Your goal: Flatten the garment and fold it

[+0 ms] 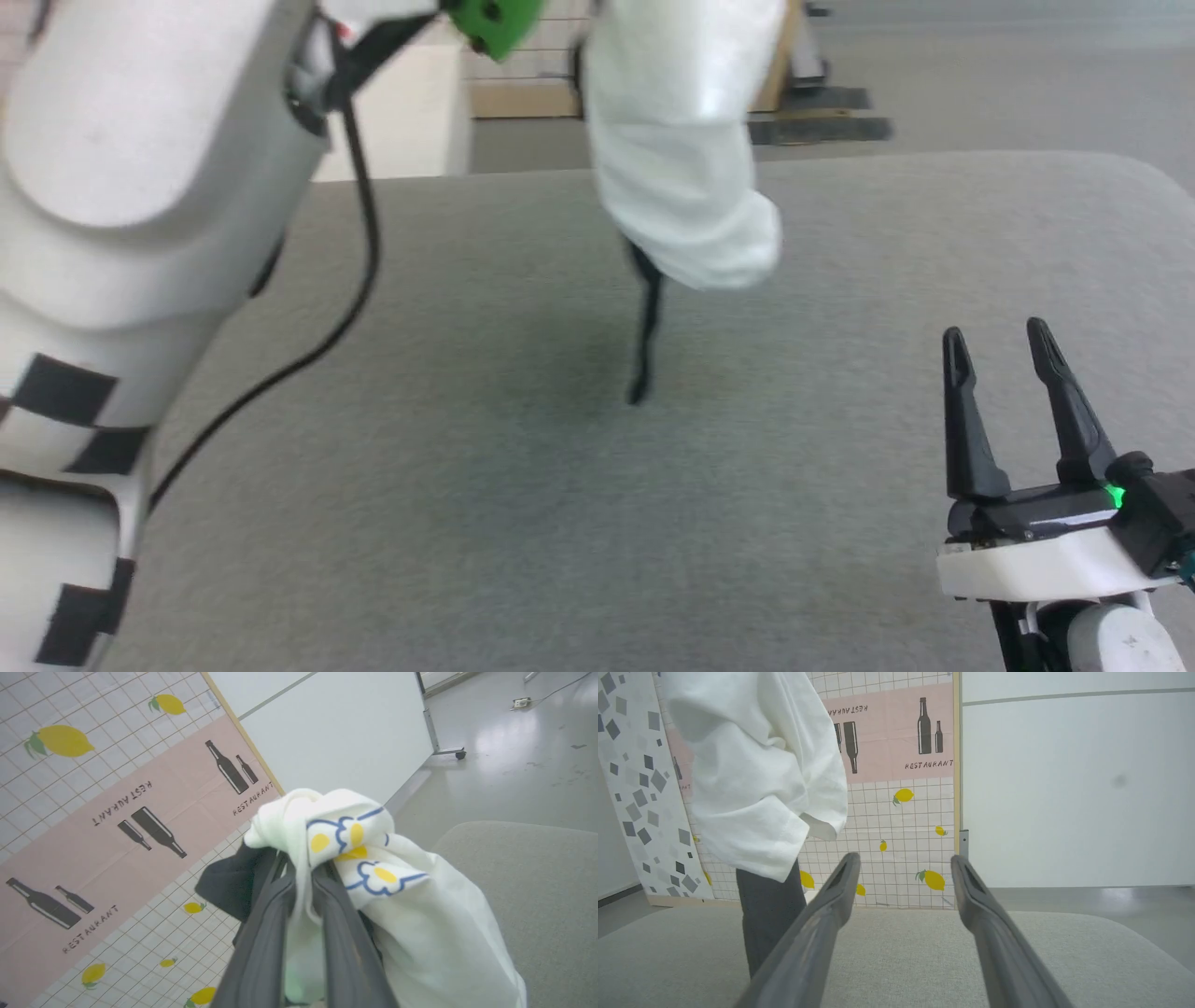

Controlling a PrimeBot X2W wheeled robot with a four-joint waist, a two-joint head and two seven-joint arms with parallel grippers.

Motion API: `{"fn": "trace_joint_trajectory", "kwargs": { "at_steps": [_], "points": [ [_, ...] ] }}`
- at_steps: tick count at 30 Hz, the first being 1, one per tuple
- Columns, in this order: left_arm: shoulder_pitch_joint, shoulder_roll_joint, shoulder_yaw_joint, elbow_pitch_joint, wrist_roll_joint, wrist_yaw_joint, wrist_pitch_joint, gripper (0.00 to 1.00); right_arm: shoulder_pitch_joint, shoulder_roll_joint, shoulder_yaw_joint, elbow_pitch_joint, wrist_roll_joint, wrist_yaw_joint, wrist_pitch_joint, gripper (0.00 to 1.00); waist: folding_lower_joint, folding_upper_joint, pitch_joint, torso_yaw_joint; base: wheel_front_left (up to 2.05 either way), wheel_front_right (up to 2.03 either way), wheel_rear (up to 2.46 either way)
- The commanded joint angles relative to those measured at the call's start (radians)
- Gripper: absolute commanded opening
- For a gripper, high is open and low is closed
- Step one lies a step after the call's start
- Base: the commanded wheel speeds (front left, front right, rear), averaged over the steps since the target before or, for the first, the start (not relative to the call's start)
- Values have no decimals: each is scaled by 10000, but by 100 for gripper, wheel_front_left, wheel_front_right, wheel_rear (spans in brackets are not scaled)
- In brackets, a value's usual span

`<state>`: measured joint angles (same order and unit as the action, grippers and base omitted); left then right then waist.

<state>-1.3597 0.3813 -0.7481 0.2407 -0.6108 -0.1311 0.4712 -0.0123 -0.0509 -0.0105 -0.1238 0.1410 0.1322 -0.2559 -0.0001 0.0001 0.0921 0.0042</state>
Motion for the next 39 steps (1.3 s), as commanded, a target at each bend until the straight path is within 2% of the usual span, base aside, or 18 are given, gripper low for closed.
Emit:
{"fn": "trace_joint_trajectory", "kwargs": {
  "at_steps": [1,3,9,19,23,26,27,28,30,34,37,39],
  "points": [
    [8,-100,-121,-83,-172,4,-148,0,152,6,-32,10,67,-15,-59,100,1,-1,-147,-1136,0,0,0],
    [422,-204,-374,-210,-382,4,-302,0,191,6,-78,12,96,-15,-59,100,1,-1,-132,-1321,0,0,0],
    [2571,-27,-1465,-298,-658,4,-785,0,227,6,-128,-61,155,-15,-59,100,1,-1,31,-1447,0,0,0],
    [5719,511,-3695,1634,-1229,4,-1122,0,-28,6,-233,-175,20,-15,-59,100,1,-1,629,-1099,0,0,0],
    [6708,465,-4416,2296,-1606,4,-1268,0,-71,6,-204,-127,22,-15,-59,100,1,-1,713,-1000,0,0,0],
    [6976,359,-4564,2634,-1694,4,-1647,0,-33,7,-199,-90,26,-15,-59,100,1,-1,661,-862,0,0,0],
    [7014,276,-4469,2731,-1743,17,-1922,25,1,7,-193,-72,16,-15,-59,100,1,-1,598,-800,0,0,0],
    [7005,215,-4373,2766,-1735,64,-2198,100,32,7,-178,-54,-1,-15,-59,100,1,-1,545,-761,0,0,0],
    [6934,114,-4121,2752,-1695,163,-2892,100,103,7,-170,-10,-26,-15,-59,100,1,-1,363,-663,0,0,0],
    [6746,89,-3537,2510,-1277,846,-4630,100,343,7,-195,43,-82,-15,-59,100,1,-1,-84,-419,0,0,0],
    [6726,86,-2981,2055,-970,1575,-6134,100,538,7,-195,56,-142,-15,-59,100,1,-1,-381,-193,0,0,0],
    [6692,181,-2707,1777,-403,2341,-6949,100,626,7,-215,54,-169,-15,-59,100,1,-1,-529,-59,0,0,0]
  ]
}}
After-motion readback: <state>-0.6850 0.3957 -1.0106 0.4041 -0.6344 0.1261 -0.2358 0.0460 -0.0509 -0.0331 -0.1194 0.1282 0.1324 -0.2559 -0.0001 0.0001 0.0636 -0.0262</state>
